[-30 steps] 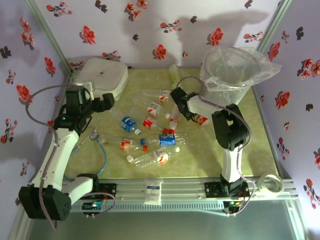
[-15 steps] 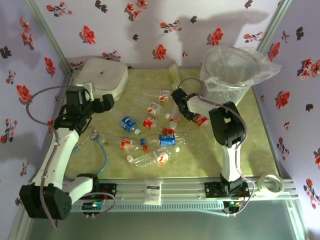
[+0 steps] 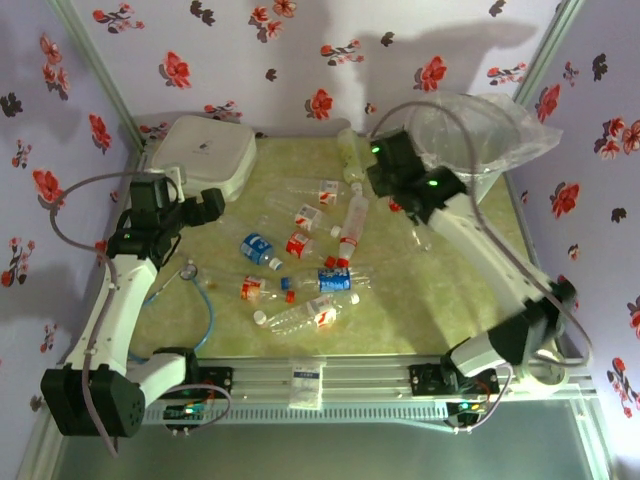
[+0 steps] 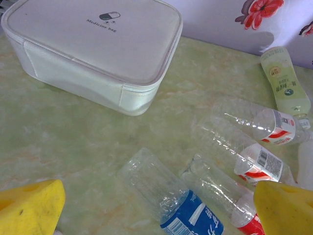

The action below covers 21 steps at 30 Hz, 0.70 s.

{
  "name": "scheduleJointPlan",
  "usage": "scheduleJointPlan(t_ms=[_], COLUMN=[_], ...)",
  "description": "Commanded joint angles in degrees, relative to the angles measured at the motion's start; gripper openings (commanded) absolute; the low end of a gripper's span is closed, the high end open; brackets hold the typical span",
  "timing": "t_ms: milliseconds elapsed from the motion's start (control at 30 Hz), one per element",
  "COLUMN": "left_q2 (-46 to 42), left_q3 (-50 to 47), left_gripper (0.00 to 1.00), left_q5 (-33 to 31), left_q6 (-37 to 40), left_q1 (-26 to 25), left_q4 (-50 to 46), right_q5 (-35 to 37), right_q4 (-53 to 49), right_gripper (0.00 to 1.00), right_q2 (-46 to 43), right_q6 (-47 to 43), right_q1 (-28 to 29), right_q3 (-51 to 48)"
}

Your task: Put the plastic bottles in the bin

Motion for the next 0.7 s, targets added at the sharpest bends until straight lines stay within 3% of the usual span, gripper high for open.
scheduleJointPlan(t_ms=[0, 100, 267, 367, 467, 667], left_q2=[0.5, 0.5, 0.5, 0.7, 0.6, 1.2], left_q3=[-0.4, -0.5, -0.8, -0.8, -0.8, -0.7], left_gripper=[0.99, 0.99, 0.99, 0.99, 0.99, 0.99], left_q5=[1.5, 1.7, 1.8, 2.4, 2.5, 2.6], left_q6=[0.0, -0.2, -0.5, -0.8, -0.6, -0.4], left_q1=[0.4, 0.4, 0.4, 0.4, 0.4, 0.4], left_q4=[0.4, 0.4, 0.6, 0.7, 0.6, 0.4], right_q5=[-7.1, -7.8, -1.6, -4.6, -11.5, -11.4], right_q4=[5.2, 10.8, 24.4, 15.4, 14.8, -0.4], right_gripper=[0.42, 0.42, 0.41, 0.42, 0.44, 0.47], right_q2=[-5.0, -6.7, -6.3, -2.2, -5.6, -14.6], right_q6=[0.1, 0.2, -1.3, 2.8, 5.7, 11.8], right_q1=[-1.6, -5.5, -13.6, -17.6, -15.3, -13.0], right_q3=[4.3, 7.8, 8.5, 16.4, 8.1, -7.4])
